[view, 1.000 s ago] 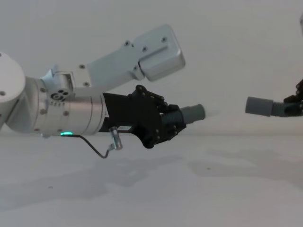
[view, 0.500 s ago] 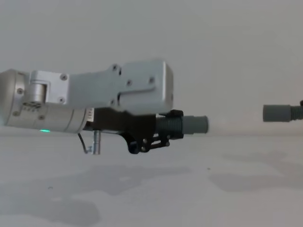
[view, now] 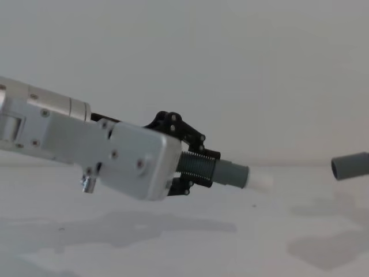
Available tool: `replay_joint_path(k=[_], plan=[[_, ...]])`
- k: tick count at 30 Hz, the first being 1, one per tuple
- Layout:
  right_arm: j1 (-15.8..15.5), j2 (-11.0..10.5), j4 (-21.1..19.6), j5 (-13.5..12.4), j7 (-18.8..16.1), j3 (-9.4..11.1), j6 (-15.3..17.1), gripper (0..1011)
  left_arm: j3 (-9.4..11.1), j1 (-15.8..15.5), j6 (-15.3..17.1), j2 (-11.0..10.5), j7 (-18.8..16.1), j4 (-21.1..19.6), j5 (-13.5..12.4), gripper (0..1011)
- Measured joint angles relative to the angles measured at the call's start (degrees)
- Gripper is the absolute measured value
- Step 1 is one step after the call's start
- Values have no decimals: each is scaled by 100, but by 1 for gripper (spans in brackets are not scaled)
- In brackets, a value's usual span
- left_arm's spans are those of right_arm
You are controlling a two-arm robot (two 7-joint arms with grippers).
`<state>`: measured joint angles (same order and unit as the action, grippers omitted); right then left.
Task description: Use both hands to pick up one end of the pipe from the table, align the ends, and insert them.
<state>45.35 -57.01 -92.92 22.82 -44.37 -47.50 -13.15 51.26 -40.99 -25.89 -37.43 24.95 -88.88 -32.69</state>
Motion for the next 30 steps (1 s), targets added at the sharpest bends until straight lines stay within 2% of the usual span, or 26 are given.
replay_joint_path(k=[4, 9, 12, 15, 16, 21, 26, 30], plan=[[-12, -91, -125, -65, -115, -28, -215, 125, 41, -38, -153, -62, -21, -28, -167, 332], [-33, -191, -299, -374, -334, -31, -374, 125, 71, -70, -273, -112, -31, -48, -302, 332], [-38, -222, -357, -549, -454, -30, -398, 125, 75, -76, -302, -120, -31, -54, -329, 332], [-41, -249, -430, -861, -656, -12, -388, 125, 62, -71, -305, -116, -33, -56, -325, 332], [-41, -249, -430, -861, -656, -12, -388, 125, 53, -64, -305, -111, -36, -56, -319, 332], [-46, -258, -522, -1394, -949, 53, -156, 125, -14, -9, -297, -51, -105, -44, -216, 332], [-53, -236, -563, -1775, -1116, 111, 153, 125, -74, 56, -294, 25, -192, -21, -100, 332], [-55, -198, -576, -1983, -1197, 155, 381, 125, -95, 79, -294, 68, -204, -17, -43, 332]])
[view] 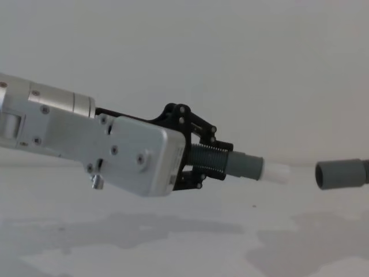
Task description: Use both hands to pick up one end of the pipe from the table, align the ends, and insert them.
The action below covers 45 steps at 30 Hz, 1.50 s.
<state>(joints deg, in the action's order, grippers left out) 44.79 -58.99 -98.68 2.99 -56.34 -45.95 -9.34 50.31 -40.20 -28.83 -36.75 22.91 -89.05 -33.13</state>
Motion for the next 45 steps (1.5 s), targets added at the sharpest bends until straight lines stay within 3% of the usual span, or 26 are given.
replay_joint_path(k=[3, 11, 27, 34, 45], plan=[[2, 38, 0, -122, -27, 42, 186, 125, -20, 21, 0, 44, -2, 2, 53, 332], [40, 107, 50, -137, -6, 88, 391, 125, -43, 50, 0, 96, -3, 2, 122, 332], [184, 243, 207, 209, -155, -4, 486, 125, -63, 69, -2, 142, -2, 1, 180, 332], [210, 266, 229, 239, -277, -20, 455, 125, -67, 73, -3, 148, -2, 2, 189, 332], [266, 351, 257, -55, -571, 52, 560, 125, -70, 78, -3, 155, -2, 1, 196, 332]])
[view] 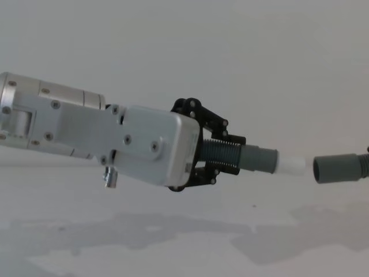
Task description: Use both hands to pick up one end of the pipe from the table, align the ends, and insert them.
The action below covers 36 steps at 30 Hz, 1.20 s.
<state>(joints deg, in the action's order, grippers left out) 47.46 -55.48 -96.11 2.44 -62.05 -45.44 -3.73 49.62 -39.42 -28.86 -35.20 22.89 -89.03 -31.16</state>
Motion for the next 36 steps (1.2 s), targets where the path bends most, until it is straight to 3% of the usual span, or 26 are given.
replay_joint_path(k=[11, 36], plan=[[120, 70, -2, -296, -349, 10, 288, 125, 0, 0, 0, 2, 0, 0, 3, 332], [328, 186, 48, -379, -665, -197, 722, 125, 0, 0, 0, 2, 0, 0, 2, 332]])
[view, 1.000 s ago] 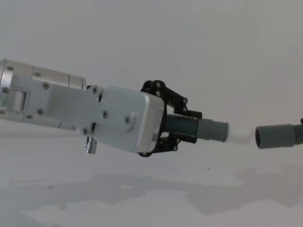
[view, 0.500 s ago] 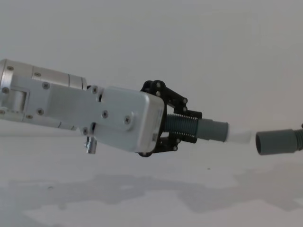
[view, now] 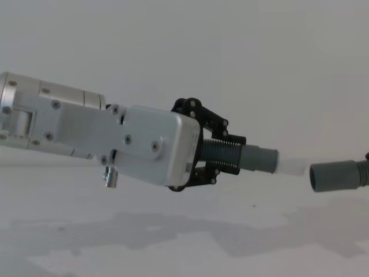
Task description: Use both hands to pick up one end of the pipe from the table, align the ends, and insert them.
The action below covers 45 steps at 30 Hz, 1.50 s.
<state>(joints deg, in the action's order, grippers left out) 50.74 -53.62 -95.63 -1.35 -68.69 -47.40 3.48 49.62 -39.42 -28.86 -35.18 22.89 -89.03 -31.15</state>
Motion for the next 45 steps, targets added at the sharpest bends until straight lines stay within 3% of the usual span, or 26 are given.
replay_joint_path(k=[45], plan=[[331, 173, 224, -7, 12, -208, 120, 125, 0, 0, 1, -2, 0, 0, 0, 332]])
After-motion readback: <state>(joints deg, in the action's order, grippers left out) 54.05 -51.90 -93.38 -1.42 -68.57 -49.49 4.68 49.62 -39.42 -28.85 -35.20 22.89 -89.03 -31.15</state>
